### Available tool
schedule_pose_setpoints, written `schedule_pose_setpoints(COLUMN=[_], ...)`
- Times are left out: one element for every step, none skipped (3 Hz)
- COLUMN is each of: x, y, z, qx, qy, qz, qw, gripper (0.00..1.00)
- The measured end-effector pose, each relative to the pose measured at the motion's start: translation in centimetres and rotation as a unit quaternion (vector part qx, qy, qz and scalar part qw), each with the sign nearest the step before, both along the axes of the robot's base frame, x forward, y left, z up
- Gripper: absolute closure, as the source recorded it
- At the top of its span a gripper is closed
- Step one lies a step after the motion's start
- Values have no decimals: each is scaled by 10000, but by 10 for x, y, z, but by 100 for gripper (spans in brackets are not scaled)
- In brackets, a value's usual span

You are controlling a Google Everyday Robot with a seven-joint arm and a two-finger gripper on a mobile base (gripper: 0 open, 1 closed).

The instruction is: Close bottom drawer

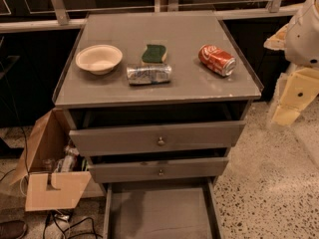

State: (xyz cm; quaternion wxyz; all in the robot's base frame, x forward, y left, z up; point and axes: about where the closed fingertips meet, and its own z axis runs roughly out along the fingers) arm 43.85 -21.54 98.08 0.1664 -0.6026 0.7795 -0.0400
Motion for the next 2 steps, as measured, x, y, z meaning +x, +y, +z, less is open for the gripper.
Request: schedule_pose_setpoints(x=[0, 0], y=[0, 0], z=[0, 0], qx=[0, 0], qy=[0, -1], qz=[0, 0], qw=[10000, 10000], gripper=[0, 15])
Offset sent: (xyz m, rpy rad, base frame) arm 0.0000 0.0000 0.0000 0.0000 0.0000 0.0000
